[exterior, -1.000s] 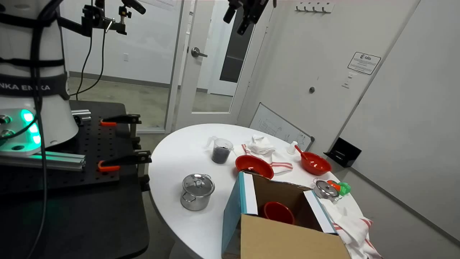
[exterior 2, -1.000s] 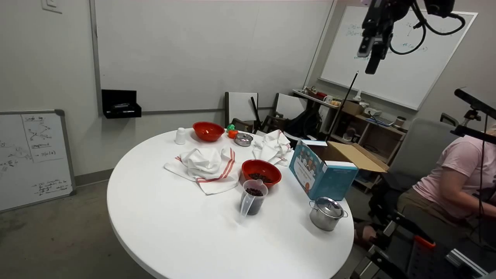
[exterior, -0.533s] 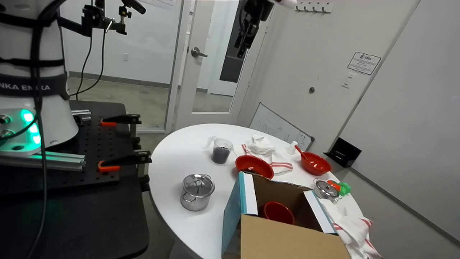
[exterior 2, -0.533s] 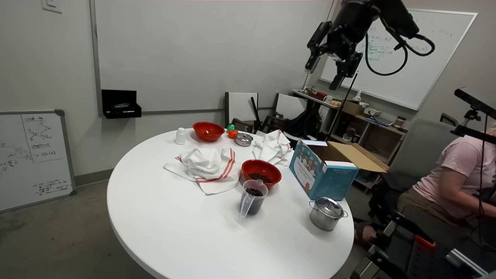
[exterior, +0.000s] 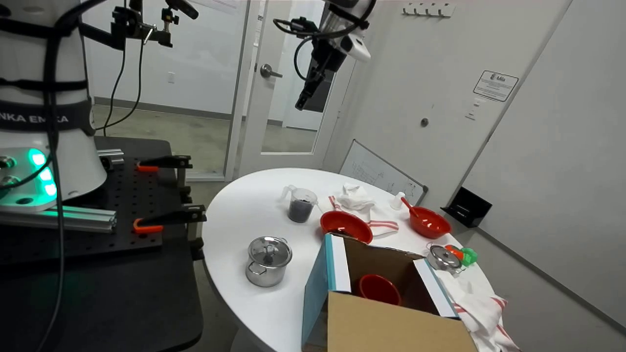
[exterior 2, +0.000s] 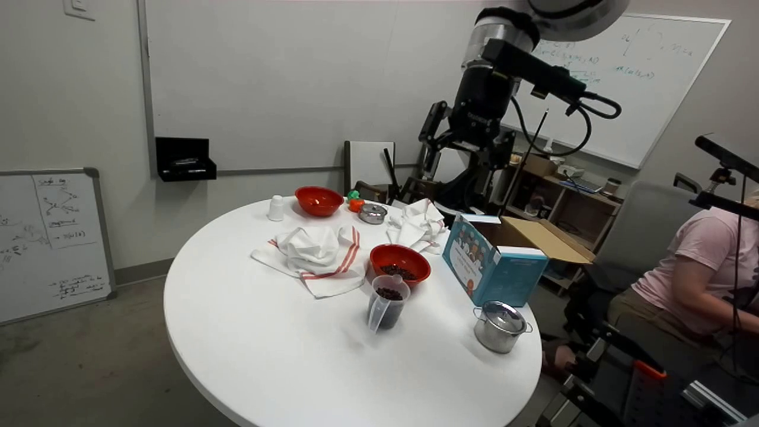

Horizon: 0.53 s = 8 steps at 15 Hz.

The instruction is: Pour some contents of the jug into the bowl

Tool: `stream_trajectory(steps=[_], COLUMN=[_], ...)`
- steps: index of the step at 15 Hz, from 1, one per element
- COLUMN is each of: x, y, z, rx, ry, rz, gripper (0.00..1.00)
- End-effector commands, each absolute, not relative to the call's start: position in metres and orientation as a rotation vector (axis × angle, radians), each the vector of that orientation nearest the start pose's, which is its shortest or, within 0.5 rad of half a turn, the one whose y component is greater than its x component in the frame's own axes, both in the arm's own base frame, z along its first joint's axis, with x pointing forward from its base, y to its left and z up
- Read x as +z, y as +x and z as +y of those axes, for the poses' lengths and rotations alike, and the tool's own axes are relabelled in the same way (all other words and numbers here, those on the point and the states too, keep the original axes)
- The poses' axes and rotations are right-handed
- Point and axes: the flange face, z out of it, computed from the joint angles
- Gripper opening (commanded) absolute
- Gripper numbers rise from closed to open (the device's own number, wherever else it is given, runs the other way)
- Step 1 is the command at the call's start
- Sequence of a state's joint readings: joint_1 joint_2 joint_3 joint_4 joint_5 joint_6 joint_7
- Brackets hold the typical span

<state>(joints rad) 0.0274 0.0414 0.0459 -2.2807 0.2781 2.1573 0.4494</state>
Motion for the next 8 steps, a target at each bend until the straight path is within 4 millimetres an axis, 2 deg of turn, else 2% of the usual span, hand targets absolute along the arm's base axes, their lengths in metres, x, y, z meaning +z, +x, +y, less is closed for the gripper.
stream_trajectory(steps=[1,4,5,6,8], x=[0.293,0.267,0.263,0.272,0.264], y=[0.529,0.544,0.546,0.532,0.533], z=[0.061,0.053,0.05,0.053,0.05], rx=[0.396,0.397,0.415,0.415,0.434], ry=[-2.862,-2.825,-2.8,-2.824,-2.822], rz=[0.901,1.05,1.038,0.995,1.006], gripper=[1.0,1.0,1.0,1.0,1.0])
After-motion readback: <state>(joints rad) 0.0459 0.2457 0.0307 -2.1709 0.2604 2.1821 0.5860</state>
